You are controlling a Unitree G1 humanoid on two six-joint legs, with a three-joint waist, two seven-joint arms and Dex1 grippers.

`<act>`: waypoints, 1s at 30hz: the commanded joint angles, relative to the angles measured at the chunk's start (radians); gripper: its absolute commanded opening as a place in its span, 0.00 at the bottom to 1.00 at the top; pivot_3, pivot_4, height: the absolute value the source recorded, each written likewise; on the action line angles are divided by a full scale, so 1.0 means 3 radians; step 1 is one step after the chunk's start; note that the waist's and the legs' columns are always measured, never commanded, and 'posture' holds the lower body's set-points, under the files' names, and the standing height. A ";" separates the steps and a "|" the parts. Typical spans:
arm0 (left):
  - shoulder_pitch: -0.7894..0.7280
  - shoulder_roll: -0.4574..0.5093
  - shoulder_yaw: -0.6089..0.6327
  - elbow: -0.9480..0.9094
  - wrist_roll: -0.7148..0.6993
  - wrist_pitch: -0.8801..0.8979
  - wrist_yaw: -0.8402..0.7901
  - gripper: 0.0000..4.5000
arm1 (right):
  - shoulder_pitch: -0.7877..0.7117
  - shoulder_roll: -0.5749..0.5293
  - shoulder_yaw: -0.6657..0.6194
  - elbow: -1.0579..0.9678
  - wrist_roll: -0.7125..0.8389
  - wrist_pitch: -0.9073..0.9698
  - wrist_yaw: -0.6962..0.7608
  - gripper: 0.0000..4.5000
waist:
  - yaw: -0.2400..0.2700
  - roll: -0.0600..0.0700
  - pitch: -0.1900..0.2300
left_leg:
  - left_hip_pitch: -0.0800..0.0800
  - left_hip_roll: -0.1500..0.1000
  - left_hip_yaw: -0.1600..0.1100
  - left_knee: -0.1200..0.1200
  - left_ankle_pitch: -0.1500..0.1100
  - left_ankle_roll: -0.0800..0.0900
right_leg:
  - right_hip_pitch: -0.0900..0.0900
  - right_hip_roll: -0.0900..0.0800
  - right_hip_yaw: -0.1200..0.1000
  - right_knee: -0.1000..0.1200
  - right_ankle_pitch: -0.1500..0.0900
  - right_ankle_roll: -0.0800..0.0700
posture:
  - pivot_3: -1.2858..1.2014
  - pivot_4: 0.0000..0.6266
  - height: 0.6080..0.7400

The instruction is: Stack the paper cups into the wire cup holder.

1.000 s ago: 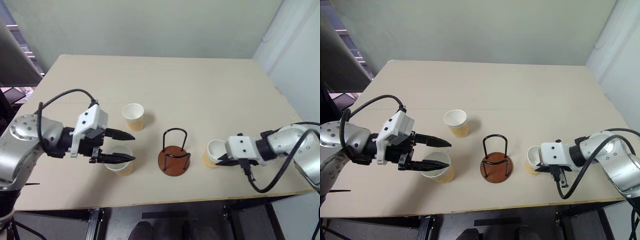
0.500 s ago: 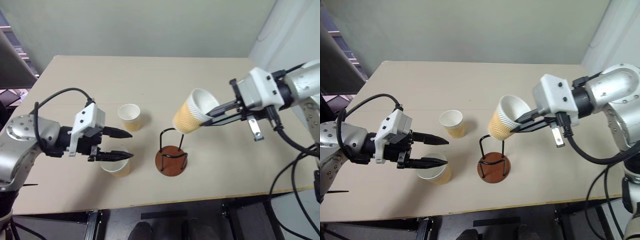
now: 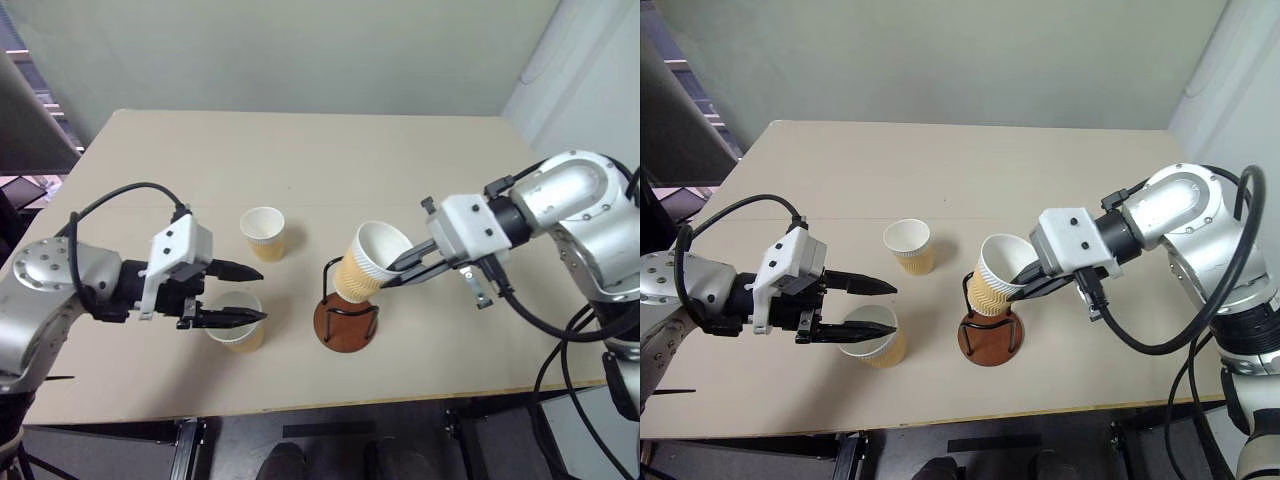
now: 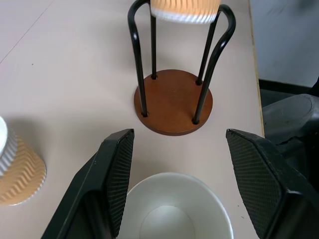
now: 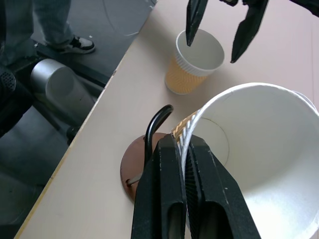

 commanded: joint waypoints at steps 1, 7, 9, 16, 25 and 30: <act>0.0012 0.0068 0.0155 -0.0105 -0.0050 0.0021 0.0012 0.70 | -0.0034 0.0033 -0.0022 0.0030 -0.0088 -0.0090 -0.0029 0.01 | 0.0000 0.0000 0.0000 | 0.0000 0.0000 0.0000 0.0000 0.0000 0.0000 | 0.0000 0.0000 0.0000 0.0000 0.0000 0.0000 | 0.52 0.24 1.00; -0.0033 0.0099 0.0112 -0.0083 -0.0010 -0.0008 0.0008 0.70 | -0.0023 0.0077 -0.0011 0.0035 -0.0153 -0.0053 -0.0033 0.29 | 0.0001 0.0000 0.0000 | -0.0001 0.0000 0.0000 -0.0001 0.0000 -0.0001 | 0.0000 0.0000 0.0000 -0.0001 0.0000 0.0000 | 0.52 0.24 1.00; -0.0071 0.0108 0.0081 -0.0042 0.0013 -0.0036 -0.0014 0.70 | 0.0003 0.0075 -0.0013 0.0018 -0.0178 -0.0039 -0.0049 0.44 | 0.0001 0.0000 0.0000 | -0.0001 0.0000 0.0000 0.0000 0.0000 0.0000 | 0.0000 0.0000 0.0000 -0.0001 0.0000 0.0000 | 0.52 0.24 1.00; -0.0352 0.0180 -0.0136 0.0276 0.0267 -0.0248 -0.0161 0.70 | 0.0209 -0.0054 -0.0234 -0.0038 -0.0156 0.0170 -0.0250 0.96 | 0.0008 0.0000 0.0000 | 0.0000 0.0000 -0.0002 0.0000 0.0000 -0.0001 | 0.0000 -0.0001 0.0000 -0.0001 0.0000 0.0000 | 0.52 0.24 1.00; -0.0819 0.0230 -0.0649 0.0783 0.0669 -0.0639 -0.0689 0.70 | 0.1012 -0.0472 -0.1749 -0.0237 0.1097 0.0920 -0.0372 0.99 | 0.0053 0.0000 0.0000 | -0.0005 -0.0012 -0.0001 -0.0002 0.0000 0.0000 | -0.0001 -0.0012 0.0002 -0.0008 -0.0001 -0.0001 | 0.52 0.24 1.00; -0.1111 0.0155 -0.1019 0.1160 0.1061 -0.0925 -0.0919 0.70 | 0.1314 -0.0605 -0.2033 -0.0534 0.1287 0.1038 -0.0634 0.99 | 0.0025 0.0000 0.0000 | 0.0000 -0.0012 0.0002 -0.0001 0.0000 0.0000 | 0.0000 -0.0012 0.0006 -0.0004 -0.0001 -0.0001 | 0.52 0.24 1.00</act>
